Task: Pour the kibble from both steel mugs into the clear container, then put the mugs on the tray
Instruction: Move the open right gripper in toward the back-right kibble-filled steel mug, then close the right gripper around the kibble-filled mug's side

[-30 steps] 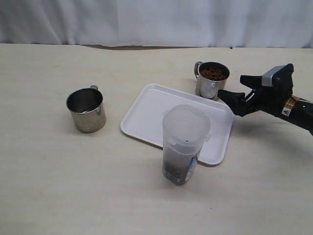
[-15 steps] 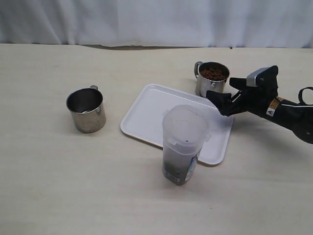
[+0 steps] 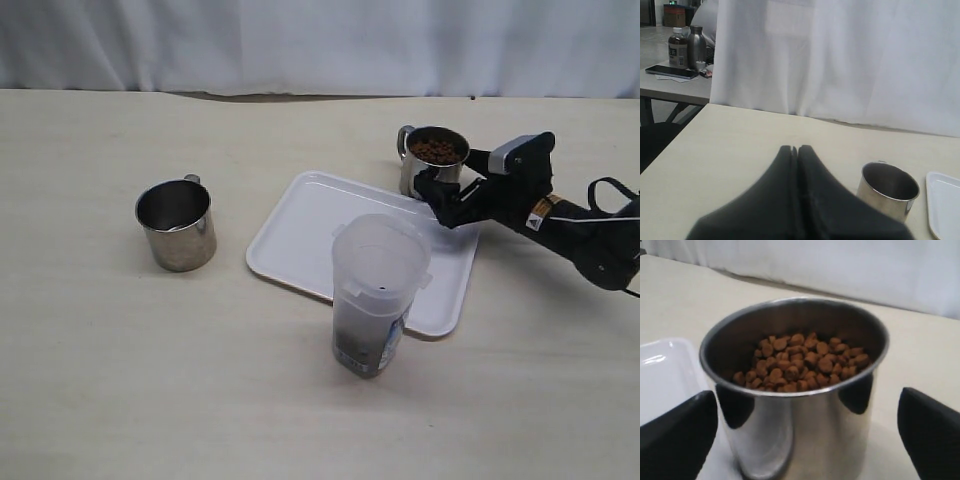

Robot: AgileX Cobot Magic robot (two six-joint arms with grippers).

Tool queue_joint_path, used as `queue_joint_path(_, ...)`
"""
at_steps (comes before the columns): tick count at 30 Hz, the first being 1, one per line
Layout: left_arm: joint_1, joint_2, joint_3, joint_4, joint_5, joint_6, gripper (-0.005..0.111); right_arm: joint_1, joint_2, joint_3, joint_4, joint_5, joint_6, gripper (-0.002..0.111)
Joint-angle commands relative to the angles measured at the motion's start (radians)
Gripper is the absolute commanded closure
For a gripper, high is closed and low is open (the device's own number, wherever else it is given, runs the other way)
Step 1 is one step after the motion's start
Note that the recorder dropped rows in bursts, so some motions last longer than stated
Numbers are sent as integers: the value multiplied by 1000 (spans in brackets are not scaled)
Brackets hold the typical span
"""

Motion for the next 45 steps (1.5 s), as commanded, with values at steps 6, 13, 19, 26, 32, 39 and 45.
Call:
queue_joint_path(6,-8,-2,3,-5,-6,-1,107,2,25,-4,101,-89,-12,26)
queue_joint_path(13,-8,-2,3,-5,-6,-1,107,2,25,-29,72,-82,-14,26)
queue_joint_path(19,-8,-2,3,-5,-6,-1,107,19,62,-95,12,-6,-9,16)
queue_joint_path(26,-8,-2,3,-5,-6,-1,107,73,72,-123,100,-28,-8,16)
queue_joint_path(32,-8,-2,3,-3,-6,-1,107,80,72,-123,152,-30,-10,16)
queue_joint_path(39,-8,-2,3,-3,-6,-1,107,80,104,-125,154,-89,-10,16)
queue_joint_path(45,-8,-2,3,-3,-6,-1,107,80,112,-134,168,-89,-10,16)
